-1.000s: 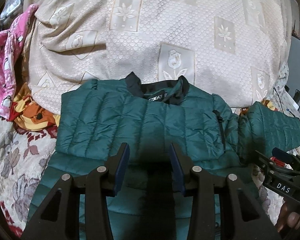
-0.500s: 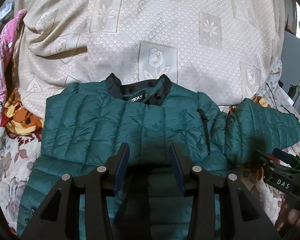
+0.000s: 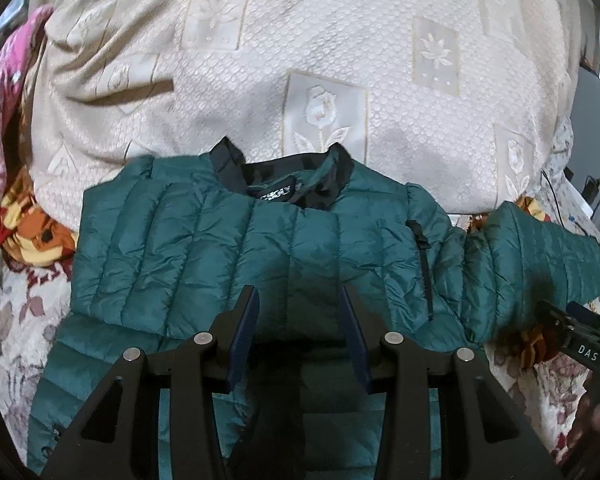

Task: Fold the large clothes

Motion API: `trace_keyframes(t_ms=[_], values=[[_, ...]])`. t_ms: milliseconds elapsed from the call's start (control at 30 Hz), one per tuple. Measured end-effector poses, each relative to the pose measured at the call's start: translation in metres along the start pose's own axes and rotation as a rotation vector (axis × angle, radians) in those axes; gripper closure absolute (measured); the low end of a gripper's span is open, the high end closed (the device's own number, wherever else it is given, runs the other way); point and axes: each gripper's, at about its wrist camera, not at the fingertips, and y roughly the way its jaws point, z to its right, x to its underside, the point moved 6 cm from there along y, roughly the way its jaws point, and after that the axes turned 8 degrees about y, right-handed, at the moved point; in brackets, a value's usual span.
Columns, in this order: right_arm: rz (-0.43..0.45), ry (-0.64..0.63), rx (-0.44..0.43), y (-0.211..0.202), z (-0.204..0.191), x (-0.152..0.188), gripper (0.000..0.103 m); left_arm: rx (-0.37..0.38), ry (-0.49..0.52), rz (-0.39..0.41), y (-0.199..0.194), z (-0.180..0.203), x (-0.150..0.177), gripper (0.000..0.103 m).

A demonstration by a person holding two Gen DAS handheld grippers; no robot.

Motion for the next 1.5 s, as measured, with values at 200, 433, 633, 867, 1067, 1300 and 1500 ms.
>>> trace_keyframes(t_ms=[200, 433, 633, 867, 1067, 1300, 1500], values=[[0.008, 0.027, 0.034, 0.004, 0.022, -0.009, 0.017, -0.025, -0.042, -0.01, 0.009, -0.025, 0.002, 0.057], [0.057, 0.092, 0.119, 0.001, 0.071, -0.033, 0.016, -0.039, -0.09, -0.028, 0.015, -0.05, 0.007, 0.057], [0.098, 0.229, 0.235, -0.002, 0.145, -0.059, 0.016, -0.031, -0.083, -0.051, 0.022, -0.05, 0.014, 0.057], [0.125, 0.423, 0.303, -0.009, 0.221, -0.062, 0.016, -0.028, -0.083, -0.063, 0.031, -0.049, 0.017, 0.057], [0.128, 0.459, 0.315, 0.014, 0.245, -0.068, 0.016, -0.036, -0.064, -0.084, 0.037, -0.047, 0.022, 0.056], [0.166, 0.457, 0.241, 0.021, 0.246, -0.076, 0.081, -0.052, -0.071, -0.094, 0.04, -0.057, 0.027, 0.057], [0.242, 0.457, 0.017, -0.009, 0.221, -0.076, 0.09, -0.068, -0.082, -0.085, 0.036, -0.067, 0.025, 0.057]])
